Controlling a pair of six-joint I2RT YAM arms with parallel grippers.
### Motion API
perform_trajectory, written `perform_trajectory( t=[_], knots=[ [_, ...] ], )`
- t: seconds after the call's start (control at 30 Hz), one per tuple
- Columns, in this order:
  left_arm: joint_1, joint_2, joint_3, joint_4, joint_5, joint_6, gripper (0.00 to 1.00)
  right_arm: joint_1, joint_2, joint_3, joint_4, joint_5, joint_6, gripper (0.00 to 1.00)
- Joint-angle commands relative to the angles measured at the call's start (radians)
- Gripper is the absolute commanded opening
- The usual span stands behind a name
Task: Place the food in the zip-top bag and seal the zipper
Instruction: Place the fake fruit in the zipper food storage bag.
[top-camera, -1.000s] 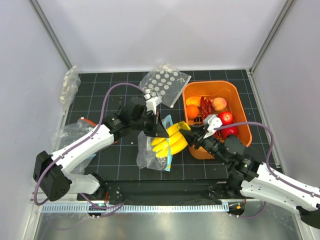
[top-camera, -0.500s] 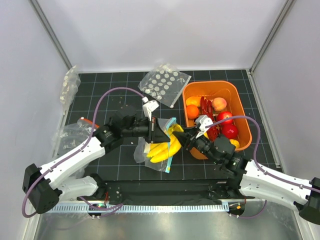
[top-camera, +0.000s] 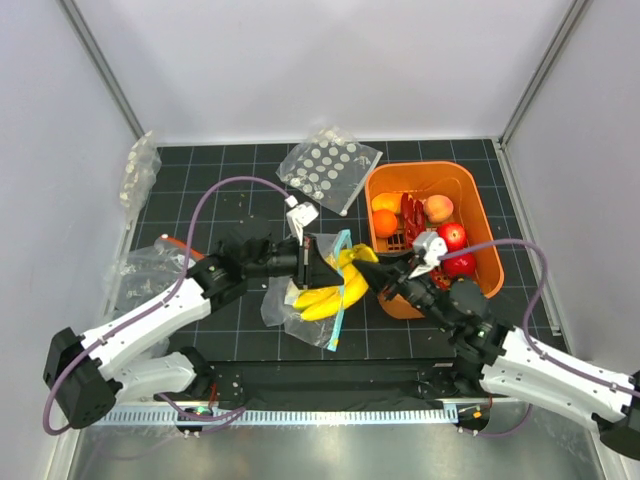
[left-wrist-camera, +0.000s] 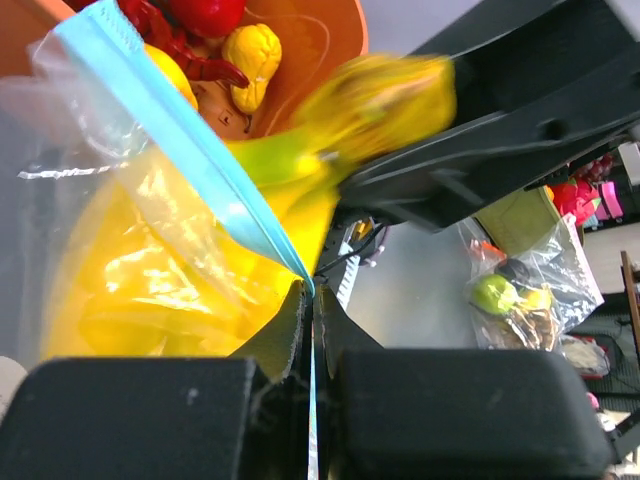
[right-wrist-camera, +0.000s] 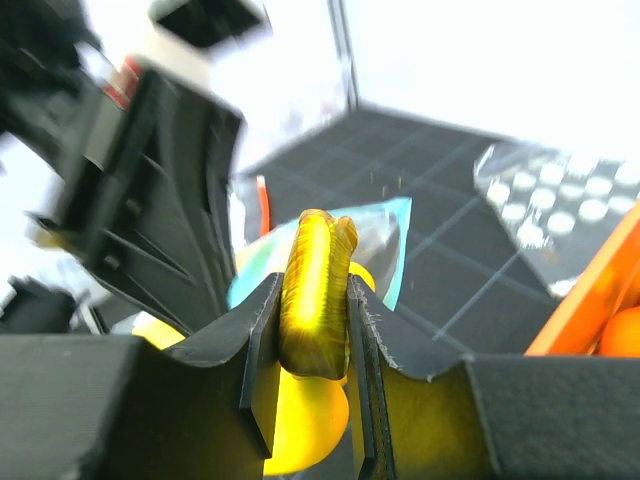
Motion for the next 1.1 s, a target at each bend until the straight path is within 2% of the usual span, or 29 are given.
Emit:
perform_trajectory(
  t=[0.0,0.1,0.23,0.33,0.5,0.67,0.83,1.07],
  knots=[
    [-0.024,0.040,0.043,0.082,0.065,-0.021,0.00,-0.001,-0.083,-0.060,0.138,0.053,-0.013,0.01],
    [-0.036,0.011,0.019,0.124,0.025,-0.027,0.00,-0.001,-0.048,-0.071,0.190,0.023,-0.004,0.01],
    [-0.036,-0.098,-0.067,0.255,-0.062,-0.044,0.00,-0.001,0.093,-0.044,0.226,-0.052,0.029,0.01],
    [-0.038,-0.176,-0.119,0.291,-0.131,-0.039,0.00,-0.001,0.200,-0.041,0.291,-0.103,0.062,0.01],
    [-0.038,-0.190,-0.146,0.342,-0.112,-0.053,0.00,-0.001,0.286,-0.001,0.291,-0.212,0.076,0.01],
    [-0.038,-0.130,-0.115,0.320,-0.081,-0.051,0.00,-0.001,0.277,0.009,0.273,-0.259,0.065,0.01],
    [-0.038,-0.040,-0.031,0.158,-0.125,-0.010,0.00,-0.001,0.186,-0.010,0.239,-0.238,0.037,0.01],
    [-0.039,-0.110,-0.064,0.167,-0.206,0.012,0.00,-0.001,0.165,-0.007,0.222,-0.276,0.026,0.01]
  ],
)
